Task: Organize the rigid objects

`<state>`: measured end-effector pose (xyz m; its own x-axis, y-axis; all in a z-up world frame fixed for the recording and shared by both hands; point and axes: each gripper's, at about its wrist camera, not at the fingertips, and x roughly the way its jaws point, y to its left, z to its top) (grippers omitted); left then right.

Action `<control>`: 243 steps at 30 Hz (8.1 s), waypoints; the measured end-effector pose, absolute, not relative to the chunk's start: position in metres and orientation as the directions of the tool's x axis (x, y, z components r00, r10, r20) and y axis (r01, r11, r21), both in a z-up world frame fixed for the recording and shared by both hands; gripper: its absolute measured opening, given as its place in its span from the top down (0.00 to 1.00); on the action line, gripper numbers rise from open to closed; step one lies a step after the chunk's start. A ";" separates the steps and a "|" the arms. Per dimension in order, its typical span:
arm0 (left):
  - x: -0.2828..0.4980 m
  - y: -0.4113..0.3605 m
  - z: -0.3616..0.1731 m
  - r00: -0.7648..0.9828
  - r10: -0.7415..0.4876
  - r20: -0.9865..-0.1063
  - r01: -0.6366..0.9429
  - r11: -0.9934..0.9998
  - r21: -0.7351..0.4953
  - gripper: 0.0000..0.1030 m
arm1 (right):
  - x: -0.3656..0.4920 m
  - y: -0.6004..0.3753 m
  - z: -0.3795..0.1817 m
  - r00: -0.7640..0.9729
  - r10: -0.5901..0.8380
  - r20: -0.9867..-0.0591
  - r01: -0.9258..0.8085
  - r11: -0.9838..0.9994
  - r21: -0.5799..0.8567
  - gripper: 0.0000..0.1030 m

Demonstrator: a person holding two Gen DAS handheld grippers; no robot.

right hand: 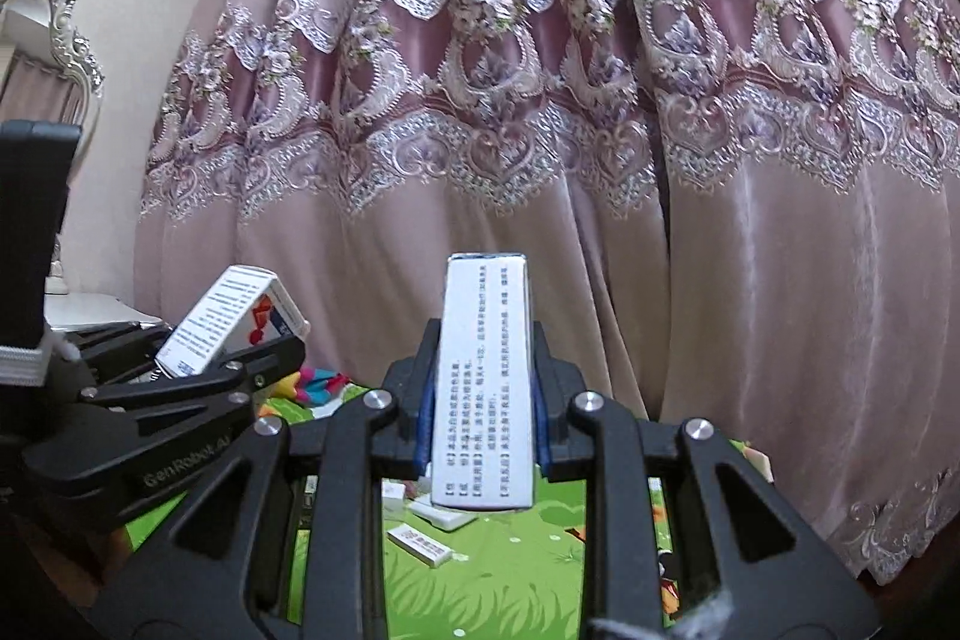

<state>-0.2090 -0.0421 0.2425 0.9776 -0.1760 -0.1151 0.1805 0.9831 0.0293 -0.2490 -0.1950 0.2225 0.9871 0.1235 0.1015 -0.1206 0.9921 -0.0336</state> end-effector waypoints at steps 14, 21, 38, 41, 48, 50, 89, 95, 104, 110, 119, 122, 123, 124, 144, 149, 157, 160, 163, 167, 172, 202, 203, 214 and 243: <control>-0.232 0.005 0.252 0.993 -0.097 -0.061 0.095 0.995 -0.037 0.61 | -0.274 -0.167 0.248 0.959 0.216 0.182 -0.208 0.976 -0.060 0.73; -0.237 0.040 0.254 0.998 -0.028 -0.054 0.025 0.998 -0.064 0.61 | -0.278 -0.133 0.256 0.930 0.312 0.196 -0.298 0.949 -0.102 0.73; -0.288 0.181 0.197 0.914 0.276 -0.297 -0.313 0.946 -0.085 0.60 | -0.283 0.001 0.231 0.705 0.709 -0.004 -0.703 0.699 -0.128 0.73; -0.293 0.224 0.168 0.847 0.316 -0.428 -0.400 0.909 -0.119 0.60 | -0.273 0.038 0.213 0.627 0.766 -0.141 -0.779 0.618 -0.108 0.72; -0.313 0.302 0.109 0.672 0.395 -0.626 -0.583 0.803 -0.120 0.60 | -0.245 0.135 0.145 0.412 0.782 -0.467 -0.882 0.472 0.012 0.72; -0.318 0.314 0.096 0.643 0.400 -0.653 -0.607 0.786 -0.116 0.60 | -0.243 0.152 0.125 0.377 0.766 -0.521 -0.889 0.458 0.030 0.72; -0.062 0.078 0.000 0.557 0.038 -0.829 -0.016 0.999 0.036 0.05 | -0.032 -0.158 0.004 0.534 0.210 -0.819 -0.360 0.933 0.005 0.12; -0.025 0.077 -0.004 0.581 0.002 -0.814 -0.007 1.000 -0.003 0.00 | 0.025 -0.138 -0.001 0.517 0.274 -0.811 -0.485 0.874 -0.014 0.03; -0.024 0.079 -0.005 0.586 -0.007 -0.810 0.000 1.000 -0.009 0.00 | 0.059 -0.122 0.001 0.500 0.364 -0.786 -0.583 0.813 0.006 0.61; -0.024 0.077 -0.006 0.588 -0.003 -0.809 -0.004 1.000 -0.006 0.00 | -0.012 -0.158 0.006 0.553 0.312 -0.772 -0.517 0.856 -0.025 0.67; -0.025 0.077 -0.006 0.588 -0.001 -0.809 -0.004 1.000 -0.004 0.00 | -0.046 -0.184 0.009 0.582 0.249 -0.774 -0.427 0.904 -0.030 0.67; -0.012 0.074 -0.005 0.580 -0.032 -0.814 0.058 0.998 0.002 0.00 | -0.043 -0.181 0.006 0.584 0.244 -0.774 -0.425 0.905 -0.035 0.67; -0.001 0.073 -0.005 0.573 -0.054 -0.818 0.107 0.994 0.009 0.00 | -0.042 -0.180 0.006 0.583 0.244 -0.775 -0.424 0.905 -0.034 0.67; 0.008 0.073 -0.004 0.569 -0.058 -0.820 0.126 0.992 0.017 0.00 | -0.041 -0.180 0.005 0.582 0.246 -0.775 -0.425 0.905 -0.032 0.67; 0.017 -0.014 0.003 0.538 -0.291 -0.791 0.387 0.919 -0.075 0.06 | -0.039 -0.183 0.006 0.573 0.268 -0.775 -0.423 0.906 0.001 0.66; 0.027 -0.006 0.007 0.510 -0.364 -0.779 0.215 0.931 -0.294 0.06 | -0.039 -0.184 0.006 0.572 0.270 -0.775 -0.424 0.906 0.002 0.66; 0.052 -0.020 0.007 0.522 -0.160 -0.838 -0.246 0.912 -0.327 0.00 | -0.038 -0.184 0.005 0.570 0.275 -0.774 -0.424 0.906 0.010 0.65; 0.058 -0.032 0.005 0.505 -0.075 -0.860 -0.199 0.959 -0.201 0.14 | -0.038 -0.184 0.005 0.569 0.278 -0.774 -0.424 0.905 0.013 0.65; 0.037 -0.026 0.007 0.552 -0.077 -0.830 -0.106 0.981 -0.161 0.61 | -0.038 -0.185 0.005 0.569 0.279 -0.774 -0.424 0.905 0.014 0.65; 0.003 0.002 0.004 0.571 -0.169 -0.803 0.027 0.982 -0.188 0.62 | -0.038 -0.184 0.005 0.568 0.281 -0.773 -0.424 0.905 0.017 0.65; -0.020 0.038 0.004 0.551 -0.248 -0.796 0.090 0.967 -0.239 0.60 | -0.037 -0.184 0.005 0.569 0.280 -0.773 -0.425 0.905 0.016 0.65; -0.012 0.011 0.000 0.631 -0.063 -0.773 0.104 0.995 0.005 0.61 | -0.039 -0.181 0.006 0.575 0.273 -0.771 -0.436 0.900 -0.008 0.67; -0.011 0.011 0.001 0.631 -0.063 -0.773 0.105 0.994 0.005 0.61 | -0.039 -0.181 0.006 0.574 0.274 -0.771 -0.437 0.900 -0.005 0.67; -0.079 0.000 0.049 0.688 -0.130 -0.714 0.112 0.991 -0.072 0.61 | -0.098 -0.219 0.054 0.786 0.291 -0.545 -0.265 0.956 0.127 0.67; -0.224 0.025 0.168 0.965 -0.037 -0.258 0.040 0.999 0.009 0.61 | -0.256 -0.170 0.189 0.953 0.304 -0.009 -0.304 0.952 -0.045 0.67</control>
<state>-0.2243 0.0248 0.1677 0.9655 -0.0367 -0.2580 0.0404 0.9991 0.0091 -0.2561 -0.1699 0.1889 0.9528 0.3035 -0.0095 -0.3037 0.9517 -0.0452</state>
